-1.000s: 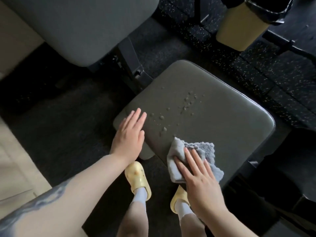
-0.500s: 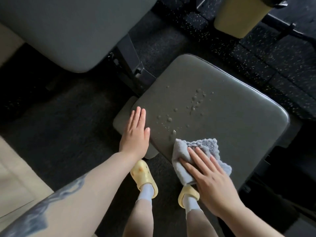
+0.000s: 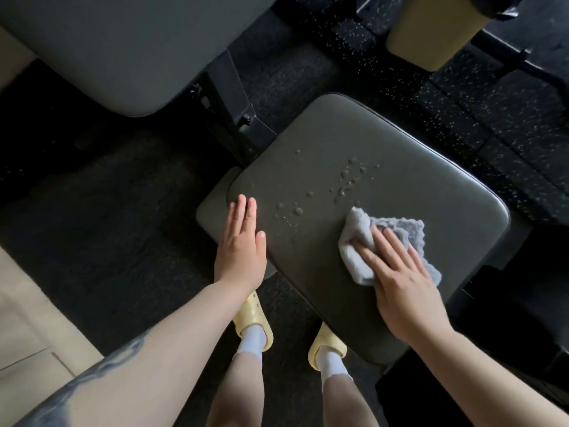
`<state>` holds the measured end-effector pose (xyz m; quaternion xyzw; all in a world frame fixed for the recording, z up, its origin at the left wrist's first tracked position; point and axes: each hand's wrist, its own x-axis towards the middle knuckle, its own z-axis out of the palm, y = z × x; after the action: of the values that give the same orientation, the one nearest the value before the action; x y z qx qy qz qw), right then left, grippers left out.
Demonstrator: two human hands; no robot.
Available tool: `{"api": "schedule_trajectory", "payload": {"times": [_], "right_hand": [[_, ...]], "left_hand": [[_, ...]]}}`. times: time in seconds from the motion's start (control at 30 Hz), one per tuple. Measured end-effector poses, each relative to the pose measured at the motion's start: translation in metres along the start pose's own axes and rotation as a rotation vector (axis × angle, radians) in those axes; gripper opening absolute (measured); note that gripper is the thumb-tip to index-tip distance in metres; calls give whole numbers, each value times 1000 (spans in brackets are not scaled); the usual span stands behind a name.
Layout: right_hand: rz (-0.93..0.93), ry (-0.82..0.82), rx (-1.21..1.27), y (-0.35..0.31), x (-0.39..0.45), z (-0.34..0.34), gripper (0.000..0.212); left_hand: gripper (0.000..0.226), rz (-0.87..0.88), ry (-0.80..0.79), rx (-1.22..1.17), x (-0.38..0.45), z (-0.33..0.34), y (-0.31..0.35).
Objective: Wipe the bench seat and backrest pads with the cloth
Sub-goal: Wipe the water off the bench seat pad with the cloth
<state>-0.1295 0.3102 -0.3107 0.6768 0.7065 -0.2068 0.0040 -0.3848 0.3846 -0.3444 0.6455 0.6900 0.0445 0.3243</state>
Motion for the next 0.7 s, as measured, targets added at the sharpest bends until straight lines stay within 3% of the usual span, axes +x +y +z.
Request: {"api": "schedule_trajectory", "payload": {"times": [0.1, 0.2, 0.3, 0.4, 0.57, 0.7], "right_hand": [[262, 57, 99, -49, 31, 10, 59], [3, -45, 77, -74, 20, 25, 63], [-258, -139, -20, -39, -12, 17, 64], [-202, -132, -32, -15, -3, 2, 61], [128, -60, 96, -74, 68, 11, 60], [-85, -104, 66, -64, 50, 14, 59]], "left_hand": [[58, -20, 19, -37, -1, 2, 2], [59, -19, 7, -33, -1, 0, 0], [59, 20, -27, 7, -1, -5, -6], [58, 71, -31, 72, 1, -12, -14], [57, 110, -36, 93, 5, -19, -20], [59, 98, -79, 64, 4, -20, -19]]}}
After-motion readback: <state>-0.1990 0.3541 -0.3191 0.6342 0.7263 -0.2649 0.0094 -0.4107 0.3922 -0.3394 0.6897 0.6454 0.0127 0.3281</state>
